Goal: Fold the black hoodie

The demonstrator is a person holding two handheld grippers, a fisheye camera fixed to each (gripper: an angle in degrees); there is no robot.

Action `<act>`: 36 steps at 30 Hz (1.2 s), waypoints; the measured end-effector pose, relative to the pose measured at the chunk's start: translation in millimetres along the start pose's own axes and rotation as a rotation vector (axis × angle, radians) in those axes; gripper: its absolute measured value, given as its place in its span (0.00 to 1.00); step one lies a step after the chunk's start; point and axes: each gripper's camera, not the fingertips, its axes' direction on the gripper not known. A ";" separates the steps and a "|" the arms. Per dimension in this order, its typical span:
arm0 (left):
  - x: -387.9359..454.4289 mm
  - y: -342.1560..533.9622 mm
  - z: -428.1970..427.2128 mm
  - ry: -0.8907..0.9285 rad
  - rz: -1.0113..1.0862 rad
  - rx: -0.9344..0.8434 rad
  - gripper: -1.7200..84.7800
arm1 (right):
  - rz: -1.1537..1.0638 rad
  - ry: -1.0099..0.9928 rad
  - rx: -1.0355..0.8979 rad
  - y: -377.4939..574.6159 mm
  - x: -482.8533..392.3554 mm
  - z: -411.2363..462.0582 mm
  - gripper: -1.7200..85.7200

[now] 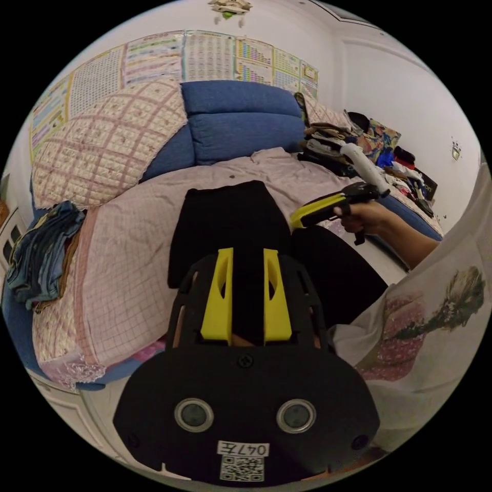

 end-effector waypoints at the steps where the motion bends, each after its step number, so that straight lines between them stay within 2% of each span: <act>1: -3.7 2.9 4.8 0.001 0.004 -0.003 0.12 | 0.006 -0.012 -0.004 -1.0 2.0 4.1 0.08; 5: -31.7 25.9 33.7 -0.034 0.036 -0.035 0.12 | 0.040 0.007 -0.040 -6.0 8.9 29.8 0.05; 10: -69.3 53.3 57.5 -0.009 0.038 -0.032 0.13 | -0.018 0.028 0.010 -2.7 3.2 43.2 0.02; 15: -102.9 75.8 77.1 -0.083 0.051 -0.020 0.13 | -0.014 -0.083 0.149 -2.7 3.2 38.3 0.02; 19: -123.7 87.0 81.9 -0.055 0.068 0.028 0.14 | 0.013 -0.180 0.226 -10.0 3.0 35.7 0.02; 27: -149.2 95.7 101.1 -0.058 0.037 0.086 0.22 | 0.004 -0.176 0.284 -39.2 -35.3 47.2 0.02; 32: -159.2 99.9 114.8 -0.172 0.068 0.041 0.22 | 0.005 -0.168 0.279 -36.3 -53.4 48.6 0.02; 36: -179.0 103.8 131.4 -0.170 0.048 -0.025 0.17 | -0.066 -0.104 0.250 -32.5 -74.1 42.8 0.01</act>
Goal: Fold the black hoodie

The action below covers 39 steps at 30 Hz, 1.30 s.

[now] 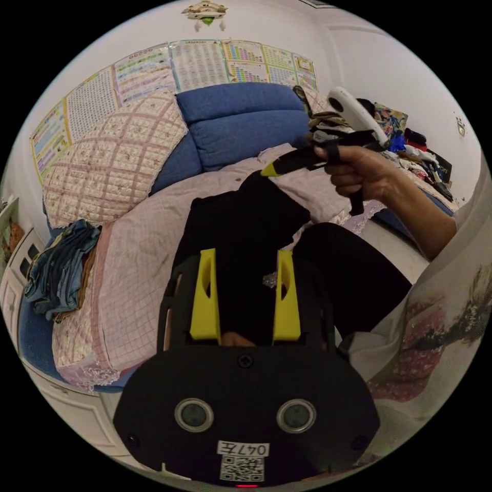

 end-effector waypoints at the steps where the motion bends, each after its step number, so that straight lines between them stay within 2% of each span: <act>1: -1.1 -0.2 3.0 0.008 0.003 -0.005 0.16 | -0.010 -0.001 -0.007 -1.7 -3.1 0.1 0.01; 3: 0.0 -5.6 5.3 0.001 0.012 0.007 0.10 | -0.065 0.012 -0.021 -10.0 -19.0 -4.2 0.01; 7: 9.5 -22.5 -10.4 0.012 0.040 0.069 0.08 | -0.175 0.096 -0.003 -12.1 -47.4 -23.8 0.01; 9: 23.3 -35.2 -14.6 0.117 0.079 0.088 0.09 | -0.202 0.153 -0.020 -1.3 -56.4 -36.5 0.01; 13: 47.8 -48.5 -10.5 0.382 0.121 0.107 0.12 | -0.051 0.335 -0.178 31.6 -41.0 -36.7 0.01; 14: 47.7 -50.7 -11.3 0.433 0.096 0.120 0.12 | 0.057 0.463 -0.212 46.0 -32.9 -37.0 0.01; 15: 42.4 -51.9 -12.8 0.441 0.055 0.130 0.12 | 0.126 0.564 -0.197 59.3 -32.6 -42.9 0.02; 16: 38.2 -52.2 -13.6 0.434 0.030 0.132 0.12 | 0.133 0.574 -0.176 64.7 -36.2 -46.8 0.03; 18: 18.2 -52.9 -18.0 0.381 -0.043 0.116 0.12 | 0.079 0.417 -0.028 76.5 -65.6 -58.3 0.09; 20: 3.0 -55.0 -23.3 0.311 -0.087 0.087 0.11 | -0.037 0.254 -0.007 76.2 -96.6 -47.3 0.11; 24: -18.4 -67.0 -46.1 0.131 -0.199 0.033 0.11 | -0.349 0.056 -0.205 78.1 -178.7 13.2 0.11; 26: -18.1 -73.2 -58.6 0.091 -0.233 0.035 0.11 | -0.494 0.027 -0.220 89.4 -213.9 29.3 0.10; 29: -7.3 -83.4 -75.0 0.074 -0.252 0.040 0.11 | -0.685 0.151 -0.222 113.8 -258.0 46.9 0.10; 33: 15.4 -105.5 -85.2 0.071 -0.251 0.014 0.11 | -0.873 0.387 -0.357 152.3 -283.3 74.3 0.07; 37: 40.3 -134.3 -99.1 0.097 -0.226 0.036 0.11 | -0.847 0.373 -0.295 176.7 -277.4 58.9 0.02; 39: 56.7 -155.6 -109.9 0.110 -0.210 0.047 0.11 | -0.689 0.347 -0.180 181.2 -252.1 24.3 0.02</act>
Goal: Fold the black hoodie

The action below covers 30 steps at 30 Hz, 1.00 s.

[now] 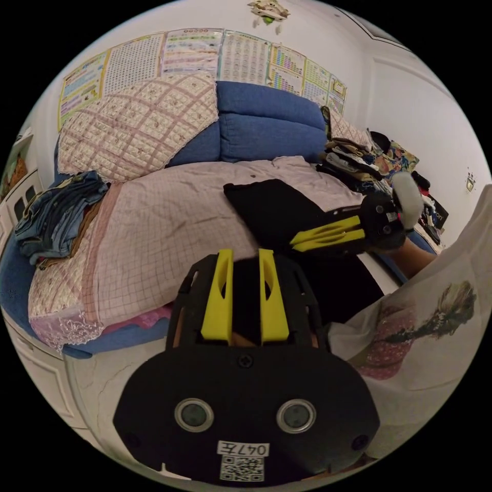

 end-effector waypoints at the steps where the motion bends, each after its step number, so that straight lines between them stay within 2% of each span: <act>1: 5.0 -4.5 -1.6 0.005 0.002 -0.001 0.11 | 0.058 0.008 0.024 9.8 9.2 -6.4 0.02; 4: 30.2 -28.4 -7.7 0.044 0.017 -0.014 0.11 | 0.417 0.098 0.145 82.1 62.3 -40.5 0.02; 6: 52.8 -49.2 -12.3 0.064 0.032 -0.019 0.11 | 0.731 0.104 0.229 164.1 98.8 -61.4 0.02; 9: 82.7 -80.4 -14.5 0.102 0.040 -0.046 0.11 | 0.993 0.142 0.274 268.6 110.2 -76.5 0.02; 12: 108.6 -117.8 -12.1 0.121 0.020 -0.098 0.11 | 1.133 0.222 0.224 351.4 96.7 -81.6 0.02; 16: 118.6 -168.9 -8.5 0.164 -0.041 -0.124 0.12 | 1.258 0.230 0.133 429.5 80.3 -72.1 0.02; 18: 116.5 -203.6 -2.2 0.250 -0.106 -0.190 0.13 | 1.302 0.229 0.105 470.7 73.4 -66.0 0.02; 21: 130.1 -235.5 0.5 0.317 -0.110 -0.242 0.15 | 1.338 0.149 0.170 517.0 71.6 -59.6 0.02; 24: 149.7 -258.3 -3.6 0.287 -0.096 -0.309 0.15 | 1.361 0.040 0.270 559.4 73.6 -53.4 0.05; 27: 167.8 -279.2 -16.4 0.292 -0.094 -0.348 0.15 | 1.431 0.076 0.315 596.9 72.0 -52.1 0.15; 30: 185.0 -300.6 -30.7 0.343 -0.101 -0.369 0.14 | 1.397 0.123 0.347 619.9 70.0 -46.1 0.17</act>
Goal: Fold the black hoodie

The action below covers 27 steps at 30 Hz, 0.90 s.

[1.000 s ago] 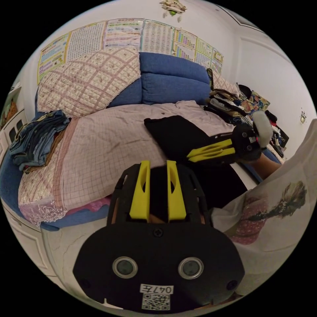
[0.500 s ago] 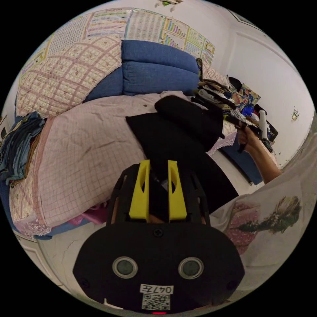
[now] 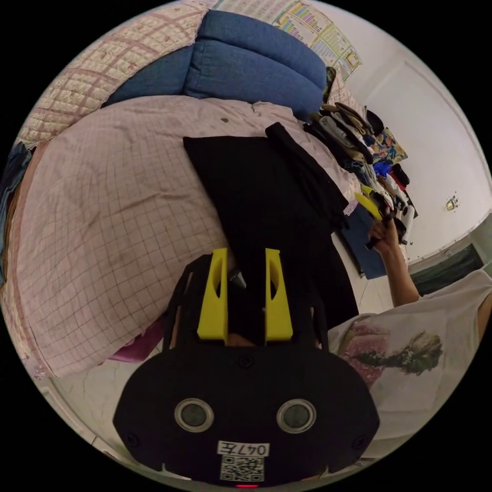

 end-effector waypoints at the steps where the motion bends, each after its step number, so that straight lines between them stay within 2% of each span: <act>1: 4.4 -2.8 -2.7 0.010 -0.003 -0.005 0.14 | -0.009 0.007 -0.014 0.2 3.6 3.5 0.17; 5: 36.9 -19.3 -28.3 0.020 -0.009 -0.035 0.14 | -0.045 0.142 -0.183 3.5 27.9 39.7 0.15; 7: 48.8 -23.4 -41.6 0.027 -0.011 -0.039 0.13 | -0.038 0.134 -0.213 6.9 39.6 50.0 0.12; 9: 60.7 -28.5 -57.1 0.080 -0.005 -0.056 0.11 | -0.039 0.054 -0.263 5.8 50.6 59.6 0.04; 11: 70.4 -30.5 -74.4 0.118 0.013 -0.044 0.09 | -0.060 0.043 -0.234 0.3 50.2 55.8 0.03; 13: 84.9 -29.2 -102.9 0.145 0.066 0.014 0.07 | -0.117 0.003 -0.175 -11.3 41.6 44.7 0.02; 18: 107.1 -20.0 -229.8 0.451 0.124 0.382 0.06 | -0.232 -0.159 0.143 -66.0 1.1 -16.3 0.02; 21: 125.2 -6.2 -307.0 0.498 0.162 0.580 0.07 | -0.279 -0.200 0.319 -87.5 -20.7 -46.7 0.02; 23: 129.9 1.9 -345.5 0.521 0.156 0.675 0.07 | -0.286 -0.225 0.354 -99.9 -30.1 -50.7 0.02; 27: 110.2 -23.8 -394.0 0.457 -0.009 0.683 0.07 | -0.310 -0.214 0.179 -140.8 -57.5 7.4 0.02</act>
